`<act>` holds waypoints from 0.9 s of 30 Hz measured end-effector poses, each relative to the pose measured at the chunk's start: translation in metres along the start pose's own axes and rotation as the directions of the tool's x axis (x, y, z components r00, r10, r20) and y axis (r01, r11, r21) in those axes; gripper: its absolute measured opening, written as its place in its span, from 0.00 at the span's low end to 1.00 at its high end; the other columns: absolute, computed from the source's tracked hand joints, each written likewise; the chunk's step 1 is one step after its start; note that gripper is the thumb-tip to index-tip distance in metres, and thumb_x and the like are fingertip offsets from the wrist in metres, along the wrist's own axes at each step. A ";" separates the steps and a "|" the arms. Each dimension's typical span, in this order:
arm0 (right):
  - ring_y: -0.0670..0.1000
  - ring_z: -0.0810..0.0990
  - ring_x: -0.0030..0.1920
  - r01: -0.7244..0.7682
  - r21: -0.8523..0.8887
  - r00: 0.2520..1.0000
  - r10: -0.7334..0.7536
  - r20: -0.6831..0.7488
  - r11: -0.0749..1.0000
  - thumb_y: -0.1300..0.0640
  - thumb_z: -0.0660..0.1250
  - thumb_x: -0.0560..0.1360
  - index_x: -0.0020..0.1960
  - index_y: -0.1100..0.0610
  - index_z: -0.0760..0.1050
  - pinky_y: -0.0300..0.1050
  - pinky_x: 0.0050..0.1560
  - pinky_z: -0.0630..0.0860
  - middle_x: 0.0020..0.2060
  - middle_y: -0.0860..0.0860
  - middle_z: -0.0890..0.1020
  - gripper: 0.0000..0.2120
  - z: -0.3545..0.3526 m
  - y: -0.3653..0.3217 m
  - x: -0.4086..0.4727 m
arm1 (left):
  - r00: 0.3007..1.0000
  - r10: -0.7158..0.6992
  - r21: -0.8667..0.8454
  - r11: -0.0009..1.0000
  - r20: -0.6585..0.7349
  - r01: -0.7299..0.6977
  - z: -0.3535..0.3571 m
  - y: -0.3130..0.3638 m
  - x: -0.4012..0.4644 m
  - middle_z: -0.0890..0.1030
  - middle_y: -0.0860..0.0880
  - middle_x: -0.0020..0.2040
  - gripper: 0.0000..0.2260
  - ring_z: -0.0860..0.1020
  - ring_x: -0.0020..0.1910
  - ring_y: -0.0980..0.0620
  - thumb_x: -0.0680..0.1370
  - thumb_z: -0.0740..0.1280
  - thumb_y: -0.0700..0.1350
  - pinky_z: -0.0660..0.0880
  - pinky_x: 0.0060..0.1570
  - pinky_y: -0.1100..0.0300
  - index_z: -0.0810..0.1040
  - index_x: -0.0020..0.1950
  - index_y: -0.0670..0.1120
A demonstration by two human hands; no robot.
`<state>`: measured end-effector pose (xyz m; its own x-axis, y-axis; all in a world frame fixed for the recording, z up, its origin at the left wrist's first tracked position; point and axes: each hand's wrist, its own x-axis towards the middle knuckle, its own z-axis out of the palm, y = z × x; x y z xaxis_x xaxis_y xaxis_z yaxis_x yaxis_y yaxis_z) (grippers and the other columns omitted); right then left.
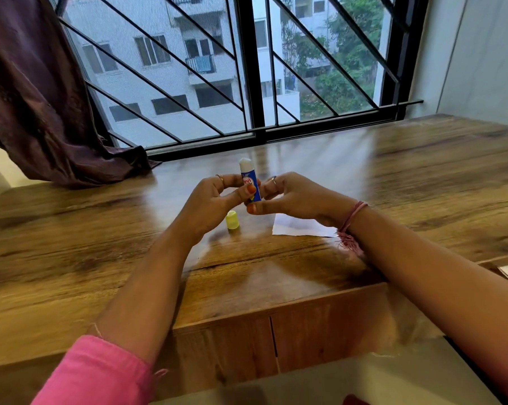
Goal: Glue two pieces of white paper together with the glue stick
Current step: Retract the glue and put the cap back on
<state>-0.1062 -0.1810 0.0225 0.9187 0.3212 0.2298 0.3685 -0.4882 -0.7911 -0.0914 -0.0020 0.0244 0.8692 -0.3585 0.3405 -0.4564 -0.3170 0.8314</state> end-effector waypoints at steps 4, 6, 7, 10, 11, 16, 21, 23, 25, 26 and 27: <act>0.63 0.76 0.52 0.004 -0.050 0.998 -0.007 -0.068 0.999 0.45 0.76 0.64 0.45 0.52 0.84 0.63 0.58 0.72 0.49 0.64 0.81 0.14 0.003 0.001 0.001 | 1.000 0.002 0.026 1.000 0.000 -0.002 0.001 -0.001 0.000 0.82 0.46 0.57 0.13 0.78 0.60 0.49 0.77 0.67 0.47 0.67 0.68 0.45 0.80 0.59 0.44; 0.53 0.78 0.45 -0.012 -0.093 0.990 -0.001 -0.143 0.996 0.41 0.76 0.60 0.40 0.49 0.84 0.61 0.54 0.72 0.40 0.53 0.82 0.15 0.006 0.002 0.002 | 1.000 0.010 0.035 0.999 -0.016 -0.009 0.001 -0.001 0.001 0.82 0.47 0.56 0.12 0.77 0.61 0.51 0.77 0.67 0.47 0.66 0.68 0.45 0.81 0.58 0.45; 0.47 0.76 0.41 -0.021 -0.102 0.983 0.002 -0.184 0.995 0.39 0.76 0.59 0.37 0.48 0.84 0.58 0.50 0.71 0.35 0.47 0.80 0.14 0.007 0.003 0.002 | 1.000 0.013 0.033 0.999 -0.021 -0.012 0.001 -0.001 0.001 0.83 0.47 0.56 0.12 0.77 0.61 0.51 0.77 0.66 0.48 0.65 0.68 0.45 0.81 0.58 0.46; 0.43 0.73 0.37 -0.024 -0.083 0.989 0.012 -0.149 0.996 0.39 0.76 0.60 0.36 0.50 0.83 0.48 0.45 0.67 0.32 0.43 0.77 0.15 0.007 0.005 0.002 | 1.000 0.009 0.027 1.000 -0.023 -0.008 0.001 0.000 0.000 0.83 0.48 0.56 0.11 0.77 0.60 0.51 0.77 0.66 0.47 0.66 0.68 0.45 0.81 0.57 0.46; 0.44 0.75 0.39 -0.025 -0.059 0.996 0.020 -0.087 0.998 0.41 0.76 0.62 0.39 0.52 0.83 0.45 0.46 0.68 0.35 0.46 0.79 0.15 0.005 0.005 0.001 | 1.000 0.006 0.028 1.000 -0.022 -0.006 0.001 -0.001 0.000 0.83 0.48 0.56 0.11 0.77 0.60 0.51 0.77 0.67 0.48 0.66 0.68 0.45 0.81 0.57 0.46; 0.56 0.76 0.56 -0.011 -0.028 0.998 0.013 0.068 1.000 0.51 0.74 0.69 0.51 0.55 0.83 0.49 0.57 0.72 0.54 0.58 0.81 0.12 -0.003 0.001 -0.001 | 1.000 0.010 0.025 1.000 -0.011 -0.010 0.002 0.000 -0.001 0.83 0.47 0.56 0.12 0.77 0.60 0.51 0.76 0.67 0.47 0.66 0.69 0.45 0.81 0.57 0.46; 0.52 0.78 0.51 -0.053 -0.051 0.996 0.049 -0.074 0.997 0.46 0.78 0.61 0.42 0.52 0.84 0.54 0.55 0.73 0.47 0.52 0.82 0.13 0.003 0.004 0.001 | 1.000 0.010 0.047 0.999 -0.008 -0.009 0.002 0.001 -0.001 0.82 0.48 0.57 0.12 0.77 0.61 0.51 0.76 0.68 0.48 0.66 0.68 0.45 0.81 0.58 0.46; 0.43 0.76 0.44 -0.064 -0.093 0.989 0.051 -0.138 0.994 0.42 0.78 0.59 0.39 0.52 0.84 0.50 0.47 0.72 0.39 0.45 0.80 0.17 0.006 0.006 0.003 | 1.000 0.015 0.036 0.999 -0.009 -0.014 0.003 0.002 -0.001 0.82 0.48 0.56 0.11 0.77 0.60 0.52 0.76 0.68 0.48 0.65 0.68 0.47 0.81 0.56 0.48; 0.39 0.73 0.37 -0.046 -0.118 0.982 0.023 -0.188 0.992 0.40 0.78 0.58 0.37 0.52 0.82 0.42 0.39 0.65 0.34 0.41 0.77 0.17 0.009 0.006 0.003 | 1.000 0.018 0.015 1.000 -0.014 -0.018 0.002 0.004 -0.002 0.83 0.49 0.55 0.11 0.77 0.60 0.53 0.74 0.67 0.52 0.65 0.68 0.49 0.81 0.54 0.51; 0.38 0.74 0.37 -0.034 -0.115 0.983 0.012 -0.184 0.993 0.40 0.77 0.59 0.37 0.51 0.81 0.40 0.38 0.64 0.35 0.41 0.76 0.16 0.009 0.006 0.003 | 1.000 0.017 0.005 1.000 -0.017 -0.017 0.002 0.005 -0.002 0.83 0.49 0.55 0.11 0.77 0.60 0.53 0.73 0.67 0.53 0.65 0.68 0.49 0.81 0.53 0.52; 0.38 0.74 0.39 -0.022 -0.101 0.989 0.007 -0.150 0.995 0.41 0.77 0.60 0.38 0.50 0.81 0.38 0.38 0.65 0.37 0.41 0.77 0.15 0.007 0.006 0.003 | 1.000 0.016 0.000 1.000 -0.018 -0.016 0.001 0.004 -0.002 0.83 0.49 0.55 0.12 0.77 0.60 0.53 0.72 0.67 0.54 0.65 0.68 0.49 0.81 0.53 0.52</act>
<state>-0.1026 -0.1772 0.0143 0.9322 0.1921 0.3068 0.3603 -0.5745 -0.7350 -0.0957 -0.0038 0.0267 0.8652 -0.3472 0.3617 -0.4702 -0.3113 0.8258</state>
